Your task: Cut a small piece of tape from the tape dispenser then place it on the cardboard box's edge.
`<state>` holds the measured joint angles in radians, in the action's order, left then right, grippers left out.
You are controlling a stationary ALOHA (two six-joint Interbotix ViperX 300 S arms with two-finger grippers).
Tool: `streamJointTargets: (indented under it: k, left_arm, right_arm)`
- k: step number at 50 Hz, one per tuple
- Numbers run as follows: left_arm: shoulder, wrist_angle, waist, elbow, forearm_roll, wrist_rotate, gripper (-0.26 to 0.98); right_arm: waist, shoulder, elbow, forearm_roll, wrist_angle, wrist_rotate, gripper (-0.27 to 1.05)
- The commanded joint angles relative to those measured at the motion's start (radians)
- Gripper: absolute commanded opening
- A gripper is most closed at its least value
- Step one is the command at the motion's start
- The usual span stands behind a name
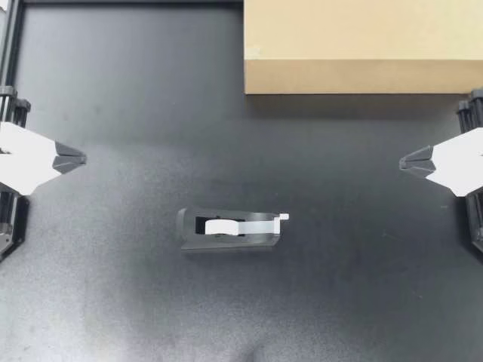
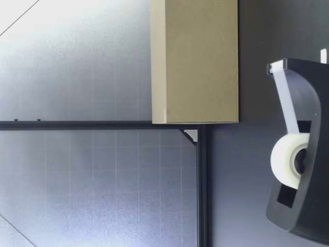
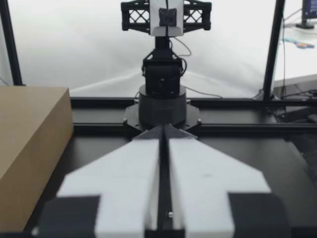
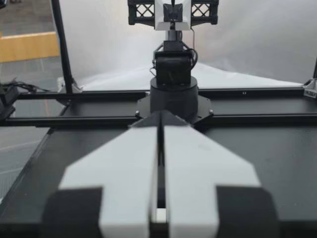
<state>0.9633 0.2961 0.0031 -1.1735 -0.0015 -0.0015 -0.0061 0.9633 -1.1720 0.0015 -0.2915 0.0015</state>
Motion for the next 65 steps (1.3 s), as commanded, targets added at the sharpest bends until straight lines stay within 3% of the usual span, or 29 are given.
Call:
streamJointTargets:
  k: [1, 14, 28, 43, 59, 65]
  left_arm:
    - [-0.011, 0.006, 0.015, 0.009, -0.002, 0.002, -0.07]
    - [-0.011, 0.011, 0.017, 0.006, -0.002, 0.002, -0.09]
    - [-0.026, 0.041, 0.017, -0.029, -0.002, 0.009, -0.09]
    - [-0.034, 0.058, 0.015, -0.037, -0.002, 0.011, -0.09]
    - [-0.037, 0.058, 0.015, -0.051, -0.002, 0.003, -0.09]
    - [-0.037, 0.058, 0.017, -0.057, -0.002, 0.002, -0.09]
  right_arm:
    - [-0.002, -0.006, 0.003, -0.002, -0.009, -0.002, -0.07]
    - [-0.002, -0.034, 0.032, 0.005, -0.029, 0.014, -0.11]
    - [-0.037, -0.307, 0.233, 0.026, 0.031, 0.048, -0.11]
    - [-0.040, -0.629, 0.445, 0.026, 0.330, 0.150, -0.11]
    - [-0.038, -0.828, 0.591, 0.029, 0.571, 0.153, -0.11]
    - [-0.040, -0.890, 0.681, 0.032, 0.742, 0.147, -0.11]
